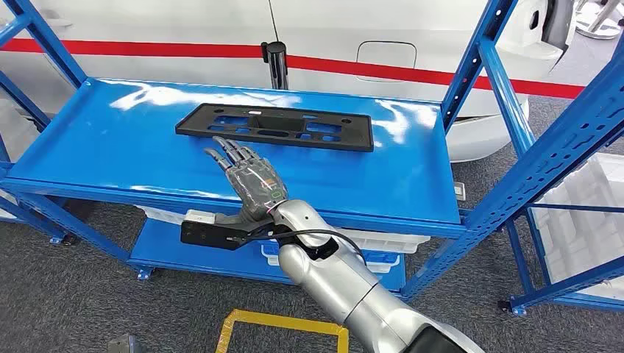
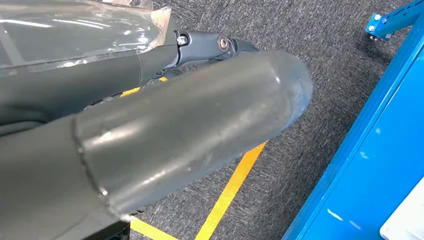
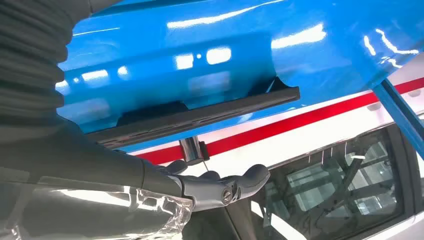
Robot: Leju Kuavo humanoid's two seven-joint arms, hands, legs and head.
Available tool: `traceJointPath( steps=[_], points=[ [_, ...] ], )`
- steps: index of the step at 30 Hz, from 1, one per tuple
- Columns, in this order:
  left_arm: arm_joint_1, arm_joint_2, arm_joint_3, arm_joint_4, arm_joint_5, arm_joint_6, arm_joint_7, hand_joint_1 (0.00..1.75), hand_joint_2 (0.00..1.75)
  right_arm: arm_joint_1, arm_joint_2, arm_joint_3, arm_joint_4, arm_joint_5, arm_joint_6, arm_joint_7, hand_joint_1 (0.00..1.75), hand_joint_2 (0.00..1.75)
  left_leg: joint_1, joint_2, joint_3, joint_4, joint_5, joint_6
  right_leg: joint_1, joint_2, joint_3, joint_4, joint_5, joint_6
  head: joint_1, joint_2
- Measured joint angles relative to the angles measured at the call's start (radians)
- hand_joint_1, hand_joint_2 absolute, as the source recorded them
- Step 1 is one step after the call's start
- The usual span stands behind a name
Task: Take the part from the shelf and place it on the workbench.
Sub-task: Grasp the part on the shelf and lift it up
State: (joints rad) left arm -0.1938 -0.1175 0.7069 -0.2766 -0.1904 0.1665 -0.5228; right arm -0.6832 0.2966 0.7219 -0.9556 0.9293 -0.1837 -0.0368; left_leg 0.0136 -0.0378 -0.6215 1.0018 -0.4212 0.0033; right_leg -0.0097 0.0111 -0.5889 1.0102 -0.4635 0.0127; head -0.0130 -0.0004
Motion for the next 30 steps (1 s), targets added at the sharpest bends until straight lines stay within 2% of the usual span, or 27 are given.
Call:
traceJointPath(
  steps=[4, 6, 8, 9, 11, 12, 13, 14, 15, 16, 17, 18, 19, 21, 22, 24, 25, 27, 28, 29, 30],
  points=[
    [-0.001, 0.0, 0.0, 0.0, 0.001, 0.002, 0.0, 0.0, 0.0, 0.0, 0.002, -0.002, -0.002, 0.004, 0.004, 0.0, 0.0, 1.75, 0.0, 0.0, -0.001, 0.002, -0.001, 0.002, -0.004, 0.0, 0.001, -0.003, 0.001, 0.002, 0.0, 0.0],
    [-0.002, 0.0, 0.001, -0.002, 0.002, 0.002, -0.001, 0.0, 0.0, -0.001, 0.006, -0.004, -0.003, 0.007, 0.006, 0.0, 0.0, 1.75, 0.0, 0.0, 0.007, -0.009, 0.002, 0.013, -0.005, 0.0, 0.008, -0.014, 0.005, 0.008, -0.001, 0.0],
    [-0.003, -0.001, 0.001, -0.004, 0.002, 0.002, -0.003, 0.0, 0.0, -0.002, 0.011, -0.007, -0.006, 0.009, 0.007, 0.0, 0.0, 1.75, 0.006, 0.004, 0.032, -0.043, 0.015, 0.028, -0.001, 0.0, 0.006, -0.002, -0.005, 0.009, 0.001, 0.0],
    [-0.004, -0.002, 0.001, -0.004, 0.002, 0.002, -0.003, 0.0, 0.0, -0.004, 0.012, -0.009, -0.007, 0.009, 0.007, 0.0, 0.0, 1.75, 0.01, 0.007, 0.044, -0.059, 0.022, 0.033, 0.002, -0.001, -0.009, 0.033, -0.022, 0.006, 0.002, 0.0],
    [-0.006, -0.002, 0.001, -0.004, 0.002, 0.002, -0.004, 0.0, 0.0, -0.005, 0.011, -0.012, -0.007, 0.01, 0.008, 0.0, 0.0, 1.75, 0.015, 0.01, 0.051, -0.069, 0.025, 0.036, -0.004, -0.001, -0.069, 0.158, -0.075, 0.001, 0.003, 0.0],
    [-0.006, -0.002, 0.001, -0.004, 0.002, 0.002, -0.004, 0.0, 0.0, -0.002, 0.009, -0.013, -0.007, 0.01, 0.008, 0.0, 0.0, 1.75, 0.016, 0.01, 0.051, -0.069, 0.024, 0.034, -0.008, -0.002, -0.101, 0.216, -0.094, 0.004, 0.004, 0.0],
    [-0.006, -0.002, 0.001, -0.004, 0.002, 0.002, -0.004, 0.0, 0.0, 0.001, 0.008, -0.015, -0.007, 0.01, 0.008, 0.0, 0.0, 1.75, 0.019, 0.011, 0.05, -0.068, 0.022, 0.03, -0.014, -0.002, -0.118, 0.248, -0.101, 0.011, 0.004, 0.0],
    [-0.005, -0.003, 0.001, -0.004, 0.002, 0.002, -0.005, 0.0, 0.0, 0.004, 0.007, -0.016, -0.007, 0.01, 0.009, 0.0, 0.0, 1.75, 0.022, 0.01, 0.05, -0.066, 0.02, 0.024, -0.02, -0.003, -0.117, 0.241, -0.092, 0.023, 0.003, 0.0],
    [-0.004, -0.003, 0.001, -0.004, 0.002, 0.002, -0.006, 0.0, 0.0, 0.005, 0.007, -0.016, -0.006, 0.01, 0.009, -0.001, 0.0, 1.75, 0.027, 0.01, 0.049, -0.06, 0.016, 0.016, -0.027, -0.003, -0.094, 0.193, -0.069, 0.038, 0.004, 0.0],
    [-0.004, -0.003, 0.001, -0.004, 0.003, 0.003, -0.008, 0.0, 0.0, 0.004, 0.008, -0.017, -0.006, 0.01, 0.01, -0.002, 0.0, 1.75, 0.031, 0.009, 0.047, -0.049, 0.009, 0.004, -0.035, -0.004, -0.06, 0.124, -0.042, 0.053, 0.004, 0.0],
    [-0.004, -0.002, 0.001, -0.005, 0.003, 0.003, -0.01, 0.0, 0.0, 0.002, 0.009, -0.017, -0.006, 0.01, 0.01, -0.003, 0.0, 1.75, 0.033, 0.008, 0.041, -0.035, 0.0, -0.009, -0.038, -0.002, -0.029, 0.068, -0.022, 0.062, 0.006, 0.0],
    [-0.005, 0.0, 0.001, -0.005, 0.003, 0.004, -0.012, 0.0, 0.0, 0.001, 0.01, -0.017, -0.005, 0.01, 0.011, -0.004, 0.0, 1.75, 0.034, 0.007, 0.035, -0.021, -0.009, -0.022, -0.04, -0.001, -0.009, 0.032, -0.011, 0.06, 0.006, 0.0],
    [-0.005, 0.001, 0.001, -0.006, 0.003, 0.004, -0.013, 0.0, 0.0, 0.0, 0.012, -0.018, -0.004, 0.01, 0.012, -0.005, 0.0, 1.75, 0.033, 0.005, 0.03, -0.01, -0.015, -0.031, -0.04, 0.001, -0.003, 0.02, -0.01, 0.051, 0.006, 0.0],
    [-0.004, 0.002, 0.001, -0.006, 0.003, 0.005, -0.015, 0.0, 0.0, -0.001, 0.015, -0.019, -0.002, 0.01, 0.015, -0.007, 0.0, 1.75, 0.037, 0.003, 0.028, -0.005, -0.019, -0.039, -0.036, 0.004, -0.007, 0.03, -0.014, 0.025, 0.002, 0.0],
    [-0.003, 0.001, 0.001, -0.006, 0.003, 0.005, -0.015, 0.0, 0.0, -0.001, 0.018, -0.019, -0.001, 0.01, 0.016, -0.008, 0.0, 1.75, 0.041, 0.006, 0.028, -0.002, -0.022, -0.04, -0.035, 0.003, -0.005, 0.031, -0.014, 0.018, 0.001, 0.0],
    [-0.002, 0.001, 0.001, -0.006, 0.003, 0.006, -0.015, 0.0, 0.0, -0.004, 0.023, -0.019, 0.0, 0.01, 0.016, -0.01, 0.0, 1.75, 0.044, 0.02, 0.006, 0.05, -0.05, -0.04, -0.032, 0.002, 0.001, 0.03, -0.017, 0.005, 0.0, 0.0],
    [-0.003, 0.001, 0.001, -0.006, 0.003, 0.006, -0.015, 0.0, 0.0, -0.005, 0.024, -0.019, 0.0, 0.01, 0.017, -0.01, 0.0, 1.75, 0.042, 0.028, -0.023, 0.108, -0.076, -0.039, -0.029, 0.001, 0.004, 0.029, -0.019, 0.0, -0.001, 0.0],
    [-0.002, 0.0, 0.001, -0.006, 0.003, 0.008, -0.015, 0.0, 0.0, -0.003, 0.025, -0.019, 0.001, 0.009, 0.017, -0.011, 0.0, 1.75, 0.038, 0.035, -0.102, 0.251, -0.127, -0.034, -0.019, -0.002, 0.008, 0.03, -0.025, -0.008, -0.002, 0.0],
    [-0.001, 0.0, 0.001, -0.006, 0.003, 0.009, -0.015, 0.0, 0.0, 0.0, 0.025, -0.019, 0.002, 0.01, 0.017, -0.011, 0.0, 1.75, 0.035, 0.035, -0.132, 0.296, -0.133, -0.03, -0.014, -0.002, 0.011, 0.03, -0.027, -0.013, -0.002, 0.0],
    [0.0, 0.0, 0.001, -0.006, 0.003, 0.01, -0.015, 0.0, 0.0, 0.003, 0.025, -0.019, 0.004, 0.01, 0.017, -0.011, 0.0, 1.75, 0.032, 0.035, -0.144, 0.305, -0.12, -0.022, -0.009, -0.002, 0.015, 0.03, -0.031, -0.017, -0.002, 0.0],
    [0.001, 0.0, 0.001, -0.006, 0.003, 0.011, -0.015, 0.0, 0.0, 0.004, 0.025, -0.019, 0.004, 0.01, 0.017, -0.011, 0.0, 1.75, 0.027, 0.035, -0.136, 0.271, -0.087, -0.012, -0.004, -0.002, 0.02, 0.03, -0.034, -0.022, -0.002, 0.0]
  ],
)
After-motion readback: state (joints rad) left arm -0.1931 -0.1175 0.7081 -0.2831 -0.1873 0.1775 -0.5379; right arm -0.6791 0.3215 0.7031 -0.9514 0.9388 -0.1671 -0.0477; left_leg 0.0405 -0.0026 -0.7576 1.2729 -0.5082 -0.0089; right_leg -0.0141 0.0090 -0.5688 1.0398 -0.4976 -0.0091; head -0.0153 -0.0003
